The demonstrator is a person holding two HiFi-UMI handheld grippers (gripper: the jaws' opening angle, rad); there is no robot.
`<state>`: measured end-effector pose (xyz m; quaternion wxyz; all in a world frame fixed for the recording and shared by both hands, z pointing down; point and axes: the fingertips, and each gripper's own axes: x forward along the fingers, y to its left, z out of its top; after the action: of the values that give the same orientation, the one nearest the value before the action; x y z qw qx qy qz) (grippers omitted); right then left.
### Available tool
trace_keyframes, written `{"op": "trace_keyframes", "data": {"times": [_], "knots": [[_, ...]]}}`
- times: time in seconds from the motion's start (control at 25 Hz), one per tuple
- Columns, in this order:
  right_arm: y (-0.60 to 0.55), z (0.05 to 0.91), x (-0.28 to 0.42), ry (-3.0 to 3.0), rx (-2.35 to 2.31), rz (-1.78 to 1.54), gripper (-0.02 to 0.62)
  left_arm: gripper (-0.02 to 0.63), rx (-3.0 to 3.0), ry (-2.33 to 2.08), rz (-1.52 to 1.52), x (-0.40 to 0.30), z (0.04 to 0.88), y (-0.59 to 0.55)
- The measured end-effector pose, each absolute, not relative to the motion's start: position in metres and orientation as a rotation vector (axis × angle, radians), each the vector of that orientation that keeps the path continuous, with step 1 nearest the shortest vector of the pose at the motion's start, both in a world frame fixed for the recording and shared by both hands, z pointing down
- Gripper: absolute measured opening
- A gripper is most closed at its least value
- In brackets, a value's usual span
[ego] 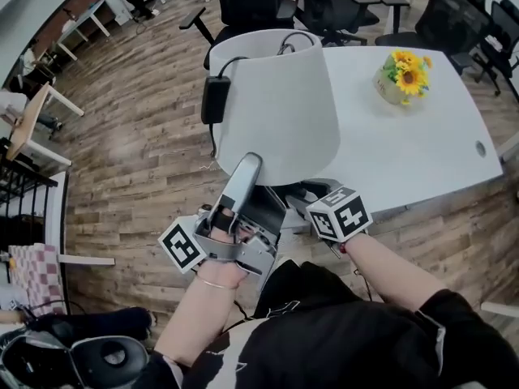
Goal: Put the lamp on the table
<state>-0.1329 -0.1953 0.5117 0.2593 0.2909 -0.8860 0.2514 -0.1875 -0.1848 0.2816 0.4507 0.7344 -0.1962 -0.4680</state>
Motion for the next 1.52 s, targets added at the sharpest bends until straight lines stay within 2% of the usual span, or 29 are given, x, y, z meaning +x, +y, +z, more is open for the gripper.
{"op": "trace_keyframes", "data": {"times": [0.76, 1.52], "knots": [[-0.194, 0.511, -0.132, -2.457, 0.754, 0.697, 0.21, 0.055, 1.773, -0.6, -1.191, -0.183, 0.284, -0.19], [-0.19, 0.509, -0.127, -2.46, 0.707, 0.616, 0.192, 0.094, 1.74, -0.691, -1.137, -0.183, 0.295, -0.186]]}}
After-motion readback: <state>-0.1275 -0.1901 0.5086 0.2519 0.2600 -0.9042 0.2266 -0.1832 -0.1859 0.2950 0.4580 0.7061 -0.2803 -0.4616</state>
